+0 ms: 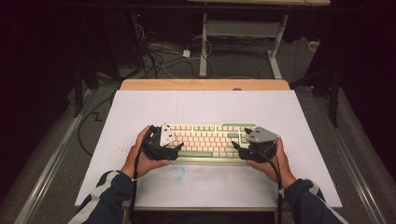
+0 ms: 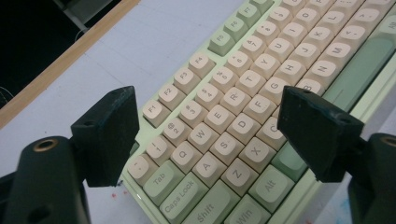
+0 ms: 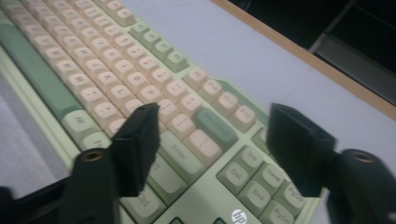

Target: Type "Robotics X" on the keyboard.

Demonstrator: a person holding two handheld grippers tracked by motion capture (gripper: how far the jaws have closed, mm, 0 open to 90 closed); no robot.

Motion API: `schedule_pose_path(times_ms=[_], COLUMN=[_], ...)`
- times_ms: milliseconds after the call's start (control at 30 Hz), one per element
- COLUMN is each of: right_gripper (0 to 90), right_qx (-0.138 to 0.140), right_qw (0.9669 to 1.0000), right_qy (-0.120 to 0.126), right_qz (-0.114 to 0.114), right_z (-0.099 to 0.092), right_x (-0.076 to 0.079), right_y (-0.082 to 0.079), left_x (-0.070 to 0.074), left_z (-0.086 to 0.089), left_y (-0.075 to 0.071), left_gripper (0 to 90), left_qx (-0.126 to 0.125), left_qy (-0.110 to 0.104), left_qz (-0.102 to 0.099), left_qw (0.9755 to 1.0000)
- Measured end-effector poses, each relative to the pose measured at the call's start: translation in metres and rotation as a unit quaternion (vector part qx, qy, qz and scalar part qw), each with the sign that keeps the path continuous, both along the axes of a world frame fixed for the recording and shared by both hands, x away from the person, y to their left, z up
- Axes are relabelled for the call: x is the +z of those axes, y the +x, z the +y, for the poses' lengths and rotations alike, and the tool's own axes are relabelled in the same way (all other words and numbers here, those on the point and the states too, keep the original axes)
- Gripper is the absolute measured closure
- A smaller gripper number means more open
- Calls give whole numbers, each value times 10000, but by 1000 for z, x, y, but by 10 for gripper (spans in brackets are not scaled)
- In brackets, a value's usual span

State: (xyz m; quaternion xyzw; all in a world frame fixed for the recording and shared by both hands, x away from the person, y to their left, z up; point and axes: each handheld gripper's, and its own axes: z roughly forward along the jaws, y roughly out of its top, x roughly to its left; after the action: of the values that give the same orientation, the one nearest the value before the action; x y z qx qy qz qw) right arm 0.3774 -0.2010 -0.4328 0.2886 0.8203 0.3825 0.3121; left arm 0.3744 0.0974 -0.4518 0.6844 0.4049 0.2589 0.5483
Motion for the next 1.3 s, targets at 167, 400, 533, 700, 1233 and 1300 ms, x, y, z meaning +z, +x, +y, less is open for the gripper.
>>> schedule_pose_path(times_ms=[167,400,533,700,1233,1300], right_gripper=[222,203,204,206,211,211], right_qx=[-293,-361,-340,-348,-389,-393], right_qw=[9995,9991,9989,9985,9975,9974], right_qy=[-78,-101,-93,-131,-46,-54], right_qz=[-37,-188,-302,-395,-582,-604], right_z=[2,6,7,8,4,3], right_x=[-2,-2,0,2,16,17], right_y=[1,-3,-7,-11,-27,-29], left_x=[-3,-2,0,1,11,11], left_z=[-2,-5,-5,-5,-3,-2], left_y=[0,-6,-9,-12,-26,-27], left_gripper=[162,162,162,162,161,158], left_qx=[48,-52,-62,-47,-83,-81], left_qy=[151,153,152,184,112,124], left_qz=[-67,-165,-235,-303,-561,-572], left_qw=[9999,9997,9996,9994,9983,9983])
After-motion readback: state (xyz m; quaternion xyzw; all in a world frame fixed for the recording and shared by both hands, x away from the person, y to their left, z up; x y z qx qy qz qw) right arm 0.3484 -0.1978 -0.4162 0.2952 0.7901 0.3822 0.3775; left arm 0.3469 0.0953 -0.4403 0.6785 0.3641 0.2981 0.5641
